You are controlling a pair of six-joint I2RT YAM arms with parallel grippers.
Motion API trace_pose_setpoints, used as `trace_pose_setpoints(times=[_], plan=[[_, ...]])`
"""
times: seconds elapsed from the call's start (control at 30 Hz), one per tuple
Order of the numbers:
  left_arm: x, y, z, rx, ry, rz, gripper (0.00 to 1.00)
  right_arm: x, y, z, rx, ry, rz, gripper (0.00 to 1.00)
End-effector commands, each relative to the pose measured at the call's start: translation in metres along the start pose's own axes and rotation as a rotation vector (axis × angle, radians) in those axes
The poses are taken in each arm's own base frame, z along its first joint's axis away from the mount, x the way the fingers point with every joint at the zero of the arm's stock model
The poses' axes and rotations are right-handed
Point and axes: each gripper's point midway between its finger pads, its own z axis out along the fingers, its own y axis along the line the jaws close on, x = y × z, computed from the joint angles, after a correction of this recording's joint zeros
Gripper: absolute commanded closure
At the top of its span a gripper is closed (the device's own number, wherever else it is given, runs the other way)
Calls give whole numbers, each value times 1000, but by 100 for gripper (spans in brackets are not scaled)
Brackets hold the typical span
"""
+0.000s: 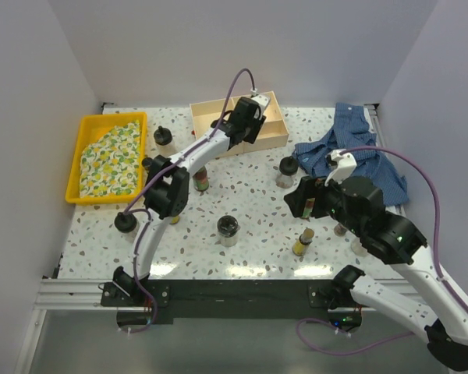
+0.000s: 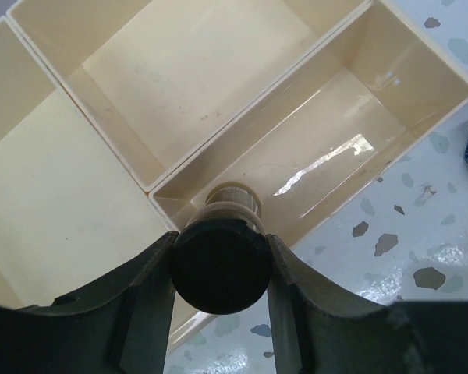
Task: Organize the condiment bottles
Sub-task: Place the bottle in the storage box.
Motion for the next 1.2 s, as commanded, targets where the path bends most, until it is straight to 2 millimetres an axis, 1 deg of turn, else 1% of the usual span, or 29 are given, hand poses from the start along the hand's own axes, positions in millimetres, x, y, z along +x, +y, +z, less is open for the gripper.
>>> trace_pose_setpoints(times=[0.0,0.03,0.13,0.2,0.23,0.27,0.33,0.37,0.43,0.47,0.53,0.57,0.6,0.63,0.67,0.73,0.77,0.8,0.83,0.87,0.9,0.93,0.97,1.0,1.03,1.07,1.1,1.13,1.17], plan=[[-31,6,-1,-23,-104,1,50,-16,-2,-5,27,-32,-26,7],[-31,7,0,-26,-107,-3,41,-16,-3,-5,29,-38,-23,7],[-31,5,3,-20,-110,-2,35,-17,-2,-6,22,-47,-12,7],[-28,5,6,-25,-104,1,32,-16,-1,-6,16,-48,-7,7],[-32,7,4,-32,-111,-6,28,-16,-1,-6,15,-46,-6,7],[-35,7,2,-34,-119,-9,26,-14,-1,-5,19,-38,-10,7],[-41,8,-2,-31,-132,-12,23,-13,-4,-6,35,-30,-12,7],[-48,9,-7,-32,-147,-15,23,-13,-6,-6,44,-32,-14,7],[-53,10,-12,-33,-156,-17,23,-14,-9,-8,54,-39,-16,7],[-61,12,-20,-37,-171,-20,23,-14,-8,-8,49,-40,-15,7],[-69,14,-30,-39,-180,-37,22,-14,-6,-9,40,-41,-9,6],[-80,16,-41,-37,-200,-50,22,-13,-5,-8,38,-33,-2,7],[-85,16,-48,-34,-210,-78,22,-13,-4,-7,33,-33,3,7],[-86,17,-55,-32,-206,-94,22,-11,-2,-7,24,-25,6,7],[-101,20,-72,-31,-236,-118,22,-10,-2,-6,21,-22,17,7],[-106,16,-87,-2,-244,-160,19,-7,-2,-5,23,-13,27,7],[-121,19,-109,11,-283,-177,17,-7,-3,-4,32,-11,41,7],[-119,17,-115,23,-278,-191,14,-4,-5,-4,47,1,46,7],[-123,15,-126,47,-292,-198,14,-4,-6,-4,59,6,53,7],[-137,17,-150,63,-332,-207,13,-4,-8,-3,74,8,69,6],[-128,16,-154,74,-314,-212,12,-2,-10,-3,90,21,76,7],[-127,15,-163,86,-316,-215,12,-1,-10,-2,97,30,85,7],[-136,20,-188,88,-352,-225,11,-1,-12,-2,117,32,105,7],[-117,20,-188,85,-315,-229,10,3,-15,-2,137,48,111,8],[-115,20,-197,91,-323,-233,10,2,-16,-2,152,51,120,8],[-121,25,-224,97,-364,-238,10,4,-19,0,174,61,138,8],[-98,23,-222,99,-320,-237,10,6,-29,-1,239,64,143,8],[-92,24,-230,101,-315,-238,9,4,-35,-4,277,54,163,8],[-94,30,-254,99,-345,-244,9,4,-39,-3,316,50,208,8]])
